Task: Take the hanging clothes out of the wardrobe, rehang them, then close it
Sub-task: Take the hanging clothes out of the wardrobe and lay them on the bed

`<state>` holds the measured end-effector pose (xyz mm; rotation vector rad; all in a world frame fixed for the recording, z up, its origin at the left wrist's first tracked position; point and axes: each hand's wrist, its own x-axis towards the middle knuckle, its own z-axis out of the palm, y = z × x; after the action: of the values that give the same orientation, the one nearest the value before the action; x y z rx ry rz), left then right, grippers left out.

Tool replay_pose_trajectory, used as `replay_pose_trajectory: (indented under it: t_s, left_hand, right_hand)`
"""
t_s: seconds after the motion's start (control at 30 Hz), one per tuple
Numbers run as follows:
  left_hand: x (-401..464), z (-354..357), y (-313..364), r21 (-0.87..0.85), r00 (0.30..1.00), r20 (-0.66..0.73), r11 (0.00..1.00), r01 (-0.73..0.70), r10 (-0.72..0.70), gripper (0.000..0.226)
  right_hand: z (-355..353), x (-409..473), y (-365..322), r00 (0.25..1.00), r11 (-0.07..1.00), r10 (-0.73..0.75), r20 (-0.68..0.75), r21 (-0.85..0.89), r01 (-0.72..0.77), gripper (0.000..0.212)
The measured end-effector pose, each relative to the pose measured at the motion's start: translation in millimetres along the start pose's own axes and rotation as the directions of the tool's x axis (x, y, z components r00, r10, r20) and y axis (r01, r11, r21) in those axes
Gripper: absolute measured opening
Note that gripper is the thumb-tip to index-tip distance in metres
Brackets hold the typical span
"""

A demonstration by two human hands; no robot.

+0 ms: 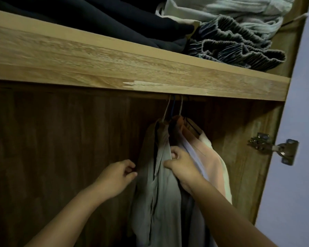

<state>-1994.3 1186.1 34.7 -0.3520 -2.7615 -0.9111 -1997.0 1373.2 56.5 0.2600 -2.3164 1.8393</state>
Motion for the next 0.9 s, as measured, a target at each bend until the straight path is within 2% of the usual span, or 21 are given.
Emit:
replay_pose_trajectory:
  t_s: [0.07, 0.17, 0.27, 0.47, 0.6, 0.77, 0.9]
  left_hand:
    - [2.7, -1.2, -11.2, -0.010, 1.000, -0.005, 1.000, 0.012, -0.012, 0.031]
    - [5.8, -1.5, -26.0, -0.018, 1.000, -0.006, 0.999, 0.027, -0.027, 0.030]
    - [8.4, -2.3, -32.9, -0.008, 1.000, -0.001, 1.000, 0.030, -0.030, 0.030]
    - [17.3, -4.1, -31.8, -0.003, 1.000, -0.021, 1.000, 0.004, -0.004, 0.028]
    - [29.9, 2.4, -27.5, 0.037, 0.992, -0.122, 0.999, 0.003, 0.001, 0.033]
    - [38.9, 22.9, -4.2, 0.036, 0.966, -0.258, 0.999, -0.012, 0.021, 0.048]
    - [37.7, 40.3, 15.9, 0.115, 0.958, -0.242, 0.985, -0.128, 0.153, 0.054]
  right_hand:
    - [4.1, 5.0, 0.2, 1.000, 0.981, 0.024, -0.017, 0.195, -0.020, 0.038]
    - [3.1, 8.8, -3.0, 1.000, 0.896, 0.012, -0.008, 0.443, -0.008, 0.044]
    - [-1.8, 3.8, -9.1, 0.999, 0.844, -0.047, 0.028, 0.536, 0.024, 0.047]
    - [-24.0, -36.7, 3.3, 0.980, 0.886, -0.051, 0.193, 0.462, -0.045, 0.045]
    - [-48.0, -67.7, 10.8, 0.966, 0.869, -0.013, 0.259, 0.481, -0.117, 0.048]
    - [-86.3, -110.0, 20.4, 0.970, 0.897, 0.056, 0.235, 0.415, -0.152, 0.044]
    - [-114.8, -152.5, 23.2, 0.976, 0.898, 0.055, 0.213, 0.417, -0.141, 0.047]
